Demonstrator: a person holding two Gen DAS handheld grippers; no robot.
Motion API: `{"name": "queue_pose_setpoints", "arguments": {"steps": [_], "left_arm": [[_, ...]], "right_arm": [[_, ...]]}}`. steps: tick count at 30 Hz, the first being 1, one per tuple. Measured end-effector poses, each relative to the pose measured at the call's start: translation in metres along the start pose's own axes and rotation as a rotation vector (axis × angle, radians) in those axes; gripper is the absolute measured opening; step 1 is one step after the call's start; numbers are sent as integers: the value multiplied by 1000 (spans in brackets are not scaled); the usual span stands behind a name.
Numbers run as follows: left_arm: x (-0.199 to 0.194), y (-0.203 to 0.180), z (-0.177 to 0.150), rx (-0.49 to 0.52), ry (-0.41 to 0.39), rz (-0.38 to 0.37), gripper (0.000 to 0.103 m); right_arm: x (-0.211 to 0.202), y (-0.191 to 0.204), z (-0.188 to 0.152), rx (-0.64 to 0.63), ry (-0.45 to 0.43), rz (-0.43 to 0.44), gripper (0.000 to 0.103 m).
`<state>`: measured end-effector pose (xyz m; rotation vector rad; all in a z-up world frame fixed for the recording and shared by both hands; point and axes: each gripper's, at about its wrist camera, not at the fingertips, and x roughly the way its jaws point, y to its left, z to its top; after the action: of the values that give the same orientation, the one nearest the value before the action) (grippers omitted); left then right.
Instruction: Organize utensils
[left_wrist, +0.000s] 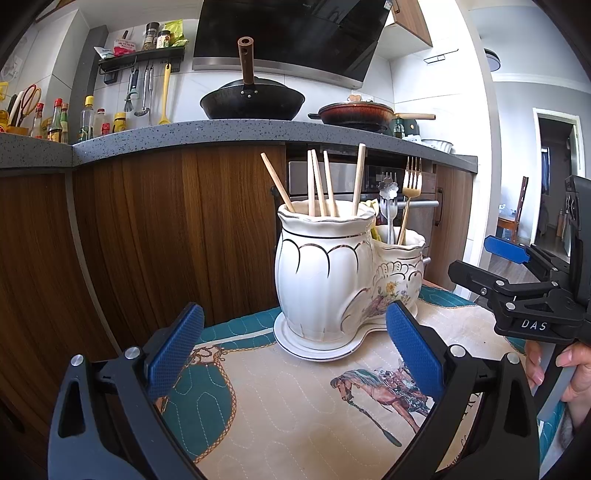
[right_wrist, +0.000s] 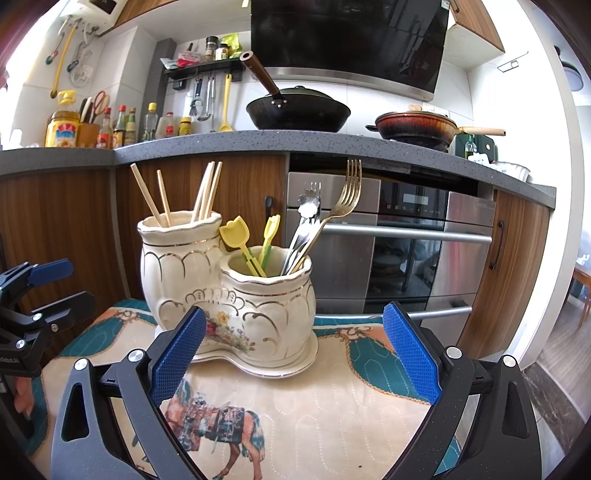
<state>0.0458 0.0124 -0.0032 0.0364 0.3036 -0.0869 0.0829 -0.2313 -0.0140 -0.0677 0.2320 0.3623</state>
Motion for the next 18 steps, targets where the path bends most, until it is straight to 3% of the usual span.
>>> {"name": "queue_pose_setpoints", "arguments": {"steps": [18], "left_arm": [[1,-1,-1,7,5,-4,97]], "right_arm": [[0,0,0,-1,1,0,96]]}}
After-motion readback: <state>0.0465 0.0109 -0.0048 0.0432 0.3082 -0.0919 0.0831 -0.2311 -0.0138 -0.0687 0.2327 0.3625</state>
